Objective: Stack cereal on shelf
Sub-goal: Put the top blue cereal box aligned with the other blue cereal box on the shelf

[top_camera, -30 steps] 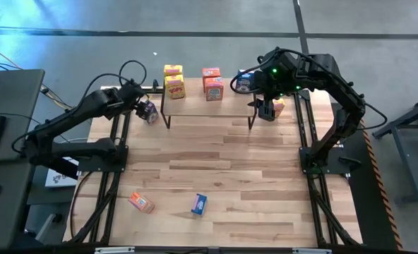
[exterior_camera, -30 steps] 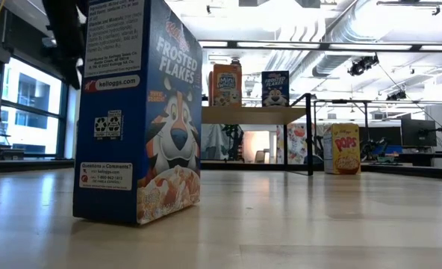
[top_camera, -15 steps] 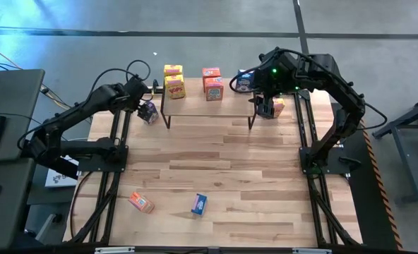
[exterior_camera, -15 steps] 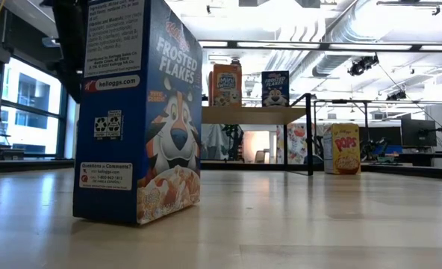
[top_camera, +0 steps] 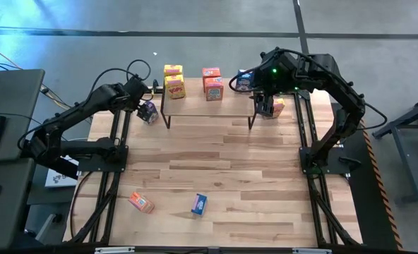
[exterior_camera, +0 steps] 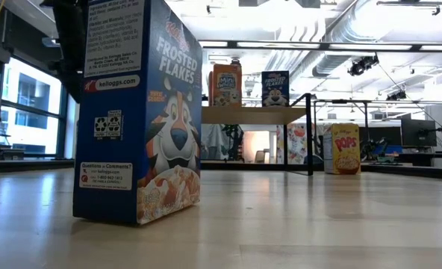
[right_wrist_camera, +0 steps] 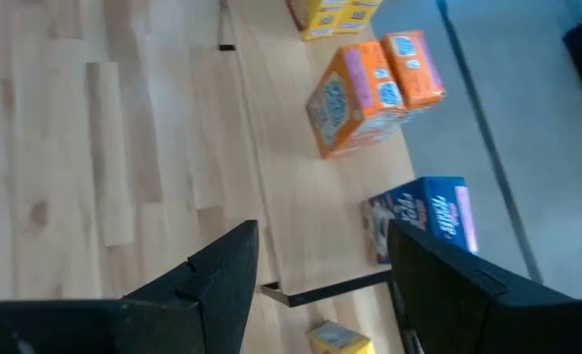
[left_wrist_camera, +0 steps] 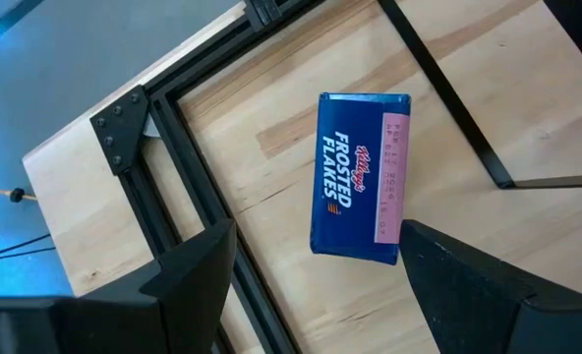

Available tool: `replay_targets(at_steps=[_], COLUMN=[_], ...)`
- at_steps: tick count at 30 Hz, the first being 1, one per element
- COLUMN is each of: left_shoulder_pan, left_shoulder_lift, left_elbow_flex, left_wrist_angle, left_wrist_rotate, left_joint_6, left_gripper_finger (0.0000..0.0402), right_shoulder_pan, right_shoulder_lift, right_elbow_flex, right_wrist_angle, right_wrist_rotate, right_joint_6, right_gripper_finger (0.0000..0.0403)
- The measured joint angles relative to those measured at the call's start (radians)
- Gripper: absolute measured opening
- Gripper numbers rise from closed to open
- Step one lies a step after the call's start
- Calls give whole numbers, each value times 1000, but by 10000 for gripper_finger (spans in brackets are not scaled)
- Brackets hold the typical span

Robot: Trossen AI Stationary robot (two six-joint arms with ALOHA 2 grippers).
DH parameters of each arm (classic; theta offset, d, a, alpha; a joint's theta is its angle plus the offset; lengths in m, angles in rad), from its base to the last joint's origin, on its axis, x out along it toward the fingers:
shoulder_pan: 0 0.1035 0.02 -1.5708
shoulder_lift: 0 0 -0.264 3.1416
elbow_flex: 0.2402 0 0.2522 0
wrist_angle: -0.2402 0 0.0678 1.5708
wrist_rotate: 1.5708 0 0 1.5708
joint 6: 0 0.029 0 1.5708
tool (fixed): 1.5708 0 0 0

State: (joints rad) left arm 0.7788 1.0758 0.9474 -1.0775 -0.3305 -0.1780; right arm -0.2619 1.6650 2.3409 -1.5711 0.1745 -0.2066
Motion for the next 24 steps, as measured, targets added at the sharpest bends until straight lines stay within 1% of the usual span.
replay_targets(at_steps=[6,12,16,18,24], left_shoulder_pan=[0,16,45,63,94], left_shoulder_lift=[-1,1,10,20,50], left_elbow_flex=[0,0,0,0,0], left_wrist_angle=[0,1,3,10,26], left_wrist_rotate=[10,73,147,168,172], left_joint_6=[38,61,65,76,76], left_gripper_finger=[278,278,278,278,278], right_shoulder_pan=[0,0,0,0,0], right_shoulder_lift=[0,0,0,0,0], right_elbow_flex=[0,0,0,0,0], right_wrist_angle=[0,0,1,1,1], right_wrist_rotate=[12,11,11,11,10], right_joint_6=[0,0,0,0,19], right_gripper_finger=[218,218,218,218,218])
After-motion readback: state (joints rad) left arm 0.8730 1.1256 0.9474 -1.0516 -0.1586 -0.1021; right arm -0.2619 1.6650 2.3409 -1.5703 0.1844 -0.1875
